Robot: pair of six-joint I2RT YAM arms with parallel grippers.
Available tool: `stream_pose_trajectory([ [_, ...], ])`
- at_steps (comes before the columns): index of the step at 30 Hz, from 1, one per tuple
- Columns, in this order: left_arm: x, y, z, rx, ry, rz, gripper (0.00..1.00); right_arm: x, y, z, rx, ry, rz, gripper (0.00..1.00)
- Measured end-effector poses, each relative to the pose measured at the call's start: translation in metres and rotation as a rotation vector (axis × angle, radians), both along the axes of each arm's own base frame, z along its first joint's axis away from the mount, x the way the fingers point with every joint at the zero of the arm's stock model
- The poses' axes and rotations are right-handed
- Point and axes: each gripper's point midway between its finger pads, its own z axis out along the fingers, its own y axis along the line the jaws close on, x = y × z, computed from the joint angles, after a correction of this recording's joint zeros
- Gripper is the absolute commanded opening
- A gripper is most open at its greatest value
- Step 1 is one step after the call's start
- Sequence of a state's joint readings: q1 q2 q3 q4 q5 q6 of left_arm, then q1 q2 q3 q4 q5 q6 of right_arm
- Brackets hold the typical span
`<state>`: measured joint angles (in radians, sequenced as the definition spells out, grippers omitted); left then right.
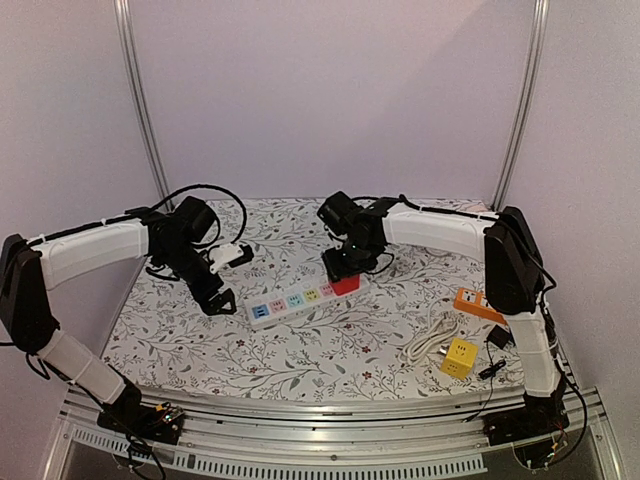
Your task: Insert the plug
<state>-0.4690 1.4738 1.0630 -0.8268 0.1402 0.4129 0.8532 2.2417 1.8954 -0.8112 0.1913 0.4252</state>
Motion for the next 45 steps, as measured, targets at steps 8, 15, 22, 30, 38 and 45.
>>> stream_pose_trajectory([
  [8,0.002,0.004,0.0,0.001,0.002,0.012,0.99,0.024,-0.006,0.0,-0.045,-0.02,0.058,0.98],
  [15,0.001,0.005,0.0,0.004,0.01,0.013,0.99,0.021,-0.022,-0.013,-0.157,0.007,0.093,0.99],
  [22,-0.001,0.006,-0.001,0.011,0.018,0.008,0.99,0.012,-0.013,0.027,-0.1,-0.001,0.195,0.99],
  [30,0.0,0.007,-0.001,0.015,0.015,-0.003,1.0,-0.063,-0.08,0.144,-0.113,-0.086,0.441,0.99],
  [38,0.0,0.007,0.0,0.016,0.011,-0.009,1.0,-0.159,-0.189,0.043,-0.458,0.296,0.63,0.99],
  [45,0.002,0.01,0.0,0.028,0.002,-0.003,0.99,-0.193,-0.227,0.028,-0.533,0.407,0.686,0.99],
])
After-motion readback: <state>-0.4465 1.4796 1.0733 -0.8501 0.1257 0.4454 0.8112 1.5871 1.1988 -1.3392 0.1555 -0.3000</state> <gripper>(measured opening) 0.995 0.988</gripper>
